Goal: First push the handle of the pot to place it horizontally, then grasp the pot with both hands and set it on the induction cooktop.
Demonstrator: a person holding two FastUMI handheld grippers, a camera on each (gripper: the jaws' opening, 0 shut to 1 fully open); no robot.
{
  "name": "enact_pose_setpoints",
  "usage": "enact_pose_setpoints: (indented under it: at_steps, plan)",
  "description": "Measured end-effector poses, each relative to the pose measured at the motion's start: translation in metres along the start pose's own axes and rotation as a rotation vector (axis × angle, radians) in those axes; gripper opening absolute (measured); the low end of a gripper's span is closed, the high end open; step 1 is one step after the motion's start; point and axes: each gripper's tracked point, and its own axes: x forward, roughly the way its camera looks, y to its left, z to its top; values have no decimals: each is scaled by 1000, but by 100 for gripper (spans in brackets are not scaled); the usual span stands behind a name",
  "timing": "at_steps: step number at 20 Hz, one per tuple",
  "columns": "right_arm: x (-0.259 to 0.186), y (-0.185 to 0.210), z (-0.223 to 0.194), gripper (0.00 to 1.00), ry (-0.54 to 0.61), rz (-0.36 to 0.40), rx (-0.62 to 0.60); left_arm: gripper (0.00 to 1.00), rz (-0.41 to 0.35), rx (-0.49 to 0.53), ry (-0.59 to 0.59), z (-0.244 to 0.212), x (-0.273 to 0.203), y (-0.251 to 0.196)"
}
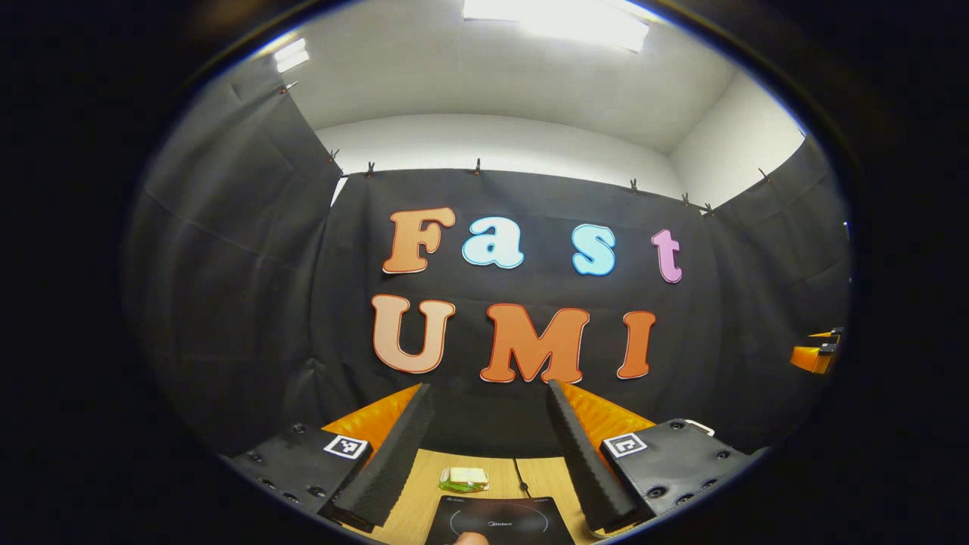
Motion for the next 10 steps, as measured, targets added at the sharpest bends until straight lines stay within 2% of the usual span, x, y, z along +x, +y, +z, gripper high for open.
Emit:
enact_pose_setpoints:
  at_steps: [1, 2, 7, 8, 10]
  plan:
    - [-1, 1, 0, 95, -2, 4, 1, 97, 0, 1, -1, 1, -1, 0]
    - [-2, 2, 1, 100, -2, 8, 3, 97, -1, -1, -1, 2, -2, 0]
    - [0, 1, -3, 100, 5, 10, 4, 96, -1, -5, 1, 2, -4, 0]
    - [1, 0, -6, 95, 8, 8, 0, 96, 2, -7, 5, 2, -4, 2]
    - [1, -2, -8, 95, 12, 5, 0, 96, 9, -8, 8, 1, -3, 5]
